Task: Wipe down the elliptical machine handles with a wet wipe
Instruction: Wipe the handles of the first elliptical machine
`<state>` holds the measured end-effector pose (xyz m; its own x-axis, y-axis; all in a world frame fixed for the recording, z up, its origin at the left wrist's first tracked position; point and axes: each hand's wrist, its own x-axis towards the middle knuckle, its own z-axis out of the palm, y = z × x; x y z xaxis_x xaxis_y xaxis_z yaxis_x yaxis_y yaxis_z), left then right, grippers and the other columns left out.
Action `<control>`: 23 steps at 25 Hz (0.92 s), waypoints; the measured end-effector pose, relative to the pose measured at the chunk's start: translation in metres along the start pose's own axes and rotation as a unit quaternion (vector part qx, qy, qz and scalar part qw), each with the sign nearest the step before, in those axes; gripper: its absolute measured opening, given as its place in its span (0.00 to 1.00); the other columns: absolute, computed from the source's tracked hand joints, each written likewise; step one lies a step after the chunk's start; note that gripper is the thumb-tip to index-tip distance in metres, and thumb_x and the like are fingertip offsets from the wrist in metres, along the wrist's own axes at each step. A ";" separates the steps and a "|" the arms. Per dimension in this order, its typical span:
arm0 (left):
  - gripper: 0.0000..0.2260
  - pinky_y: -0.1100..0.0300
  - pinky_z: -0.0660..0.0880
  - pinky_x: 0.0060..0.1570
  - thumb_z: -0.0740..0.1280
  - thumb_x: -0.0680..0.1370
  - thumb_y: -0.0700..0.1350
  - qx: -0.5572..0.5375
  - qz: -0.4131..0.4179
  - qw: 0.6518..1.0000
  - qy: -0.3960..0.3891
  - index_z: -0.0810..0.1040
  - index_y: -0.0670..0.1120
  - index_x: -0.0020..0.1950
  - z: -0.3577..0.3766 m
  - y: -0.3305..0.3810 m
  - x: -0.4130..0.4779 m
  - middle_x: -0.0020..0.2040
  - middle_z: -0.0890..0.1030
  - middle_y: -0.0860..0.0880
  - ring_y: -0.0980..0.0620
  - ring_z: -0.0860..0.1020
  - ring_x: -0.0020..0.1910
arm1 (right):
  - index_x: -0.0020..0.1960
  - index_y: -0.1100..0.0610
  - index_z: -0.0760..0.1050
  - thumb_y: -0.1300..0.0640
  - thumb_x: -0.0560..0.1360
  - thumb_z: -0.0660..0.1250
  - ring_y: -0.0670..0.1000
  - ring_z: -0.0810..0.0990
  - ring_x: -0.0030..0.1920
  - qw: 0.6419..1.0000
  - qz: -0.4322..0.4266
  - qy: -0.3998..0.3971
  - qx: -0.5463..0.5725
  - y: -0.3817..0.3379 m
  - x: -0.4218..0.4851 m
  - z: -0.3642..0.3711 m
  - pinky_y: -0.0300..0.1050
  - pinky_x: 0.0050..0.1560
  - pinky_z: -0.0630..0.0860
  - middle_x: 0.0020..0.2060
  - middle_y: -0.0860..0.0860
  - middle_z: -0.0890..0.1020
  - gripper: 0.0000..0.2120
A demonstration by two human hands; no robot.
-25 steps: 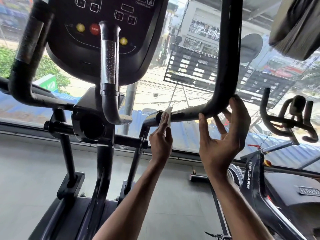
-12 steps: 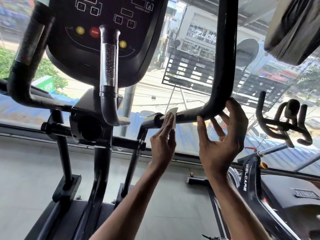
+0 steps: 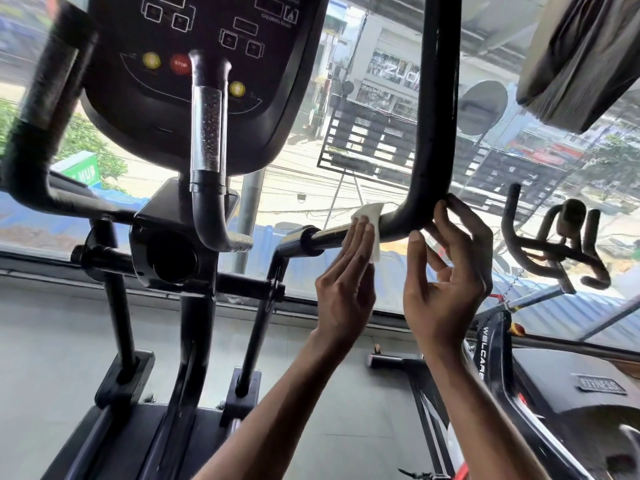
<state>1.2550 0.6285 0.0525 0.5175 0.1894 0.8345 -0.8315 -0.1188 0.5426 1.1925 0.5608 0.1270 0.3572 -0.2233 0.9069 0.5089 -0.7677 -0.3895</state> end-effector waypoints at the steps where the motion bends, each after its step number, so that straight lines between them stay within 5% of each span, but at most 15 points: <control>1: 0.18 0.59 0.71 0.70 0.55 0.85 0.40 -0.006 0.020 1.000 0.005 0.75 0.32 0.67 0.004 0.012 0.003 0.69 0.75 0.39 0.42 0.75 0.70 | 0.66 0.63 0.76 0.68 0.79 0.65 0.61 0.80 0.62 1.000 0.000 -0.002 -0.005 -0.001 0.001 -0.002 0.48 0.53 0.82 0.66 0.53 0.74 0.15; 5: 0.18 0.62 0.70 0.70 0.55 0.85 0.41 0.029 0.044 0.999 0.006 0.75 0.33 0.67 0.003 -0.007 0.003 0.69 0.76 0.39 0.44 0.75 0.69 | 0.65 0.65 0.77 0.72 0.79 0.63 0.60 0.79 0.63 1.000 -0.007 -0.025 -0.013 0.000 0.005 -0.010 0.48 0.54 0.82 0.65 0.53 0.74 0.16; 8: 0.16 0.69 0.73 0.64 0.58 0.83 0.40 0.062 -0.043 0.997 0.002 0.77 0.37 0.68 -0.002 -0.046 -0.015 0.69 0.76 0.45 0.49 0.78 0.66 | 0.65 0.66 0.76 0.71 0.79 0.62 0.61 0.80 0.63 0.999 -0.005 -0.039 0.003 0.002 0.004 -0.012 0.53 0.54 0.83 0.66 0.55 0.74 0.16; 10: 0.15 0.74 0.77 0.46 0.62 0.82 0.39 0.063 -0.142 0.988 0.012 0.78 0.41 0.68 0.001 -0.058 -0.024 0.68 0.75 0.49 0.48 0.85 0.51 | 0.66 0.66 0.76 0.71 0.78 0.63 0.61 0.79 0.63 0.999 -0.003 -0.042 0.011 0.002 0.003 -0.012 0.54 0.54 0.83 0.66 0.55 0.74 0.17; 13: 0.15 0.76 0.66 0.29 0.64 0.82 0.40 0.070 -0.257 0.963 0.048 0.78 0.46 0.69 0.010 -0.058 -0.026 0.66 0.77 0.47 0.54 0.80 0.28 | 0.67 0.66 0.75 0.72 0.78 0.63 0.60 0.79 0.64 0.998 0.001 -0.053 0.019 0.000 0.003 -0.013 0.55 0.55 0.83 0.66 0.56 0.73 0.18; 16: 0.16 0.66 0.78 0.40 0.62 0.82 0.43 0.052 -0.228 0.970 0.072 0.78 0.46 0.69 0.009 -0.032 -0.017 0.68 0.74 0.53 0.45 0.86 0.45 | 0.67 0.65 0.75 0.73 0.78 0.63 0.59 0.79 0.64 0.998 0.002 -0.062 0.022 0.000 0.004 -0.016 0.54 0.56 0.82 0.67 0.56 0.73 0.19; 19: 0.15 0.59 0.78 0.60 0.60 0.83 0.38 0.017 -0.102 0.992 0.069 0.78 0.39 0.68 0.008 0.012 -0.001 0.68 0.77 0.46 0.48 0.79 0.65 | 0.67 0.63 0.75 0.71 0.79 0.63 0.60 0.79 0.64 0.997 0.002 -0.067 0.027 -0.001 0.006 -0.018 0.50 0.57 0.82 0.66 0.55 0.73 0.17; 23: 0.16 0.59 0.75 0.67 0.57 0.83 0.38 0.002 0.023 0.999 0.047 0.78 0.33 0.64 0.009 0.041 0.014 0.66 0.78 0.38 0.44 0.78 0.67 | 0.67 0.60 0.75 0.70 0.80 0.62 0.59 0.78 0.65 0.996 -0.016 -0.083 0.027 0.003 0.011 -0.023 0.44 0.57 0.80 0.66 0.54 0.74 0.17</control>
<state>1.2296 0.6179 0.0873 0.4576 0.2738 0.8460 -0.8532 -0.1326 0.5044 1.1803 0.5423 0.1399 0.4629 -0.0927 0.8816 0.5623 -0.7381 -0.3729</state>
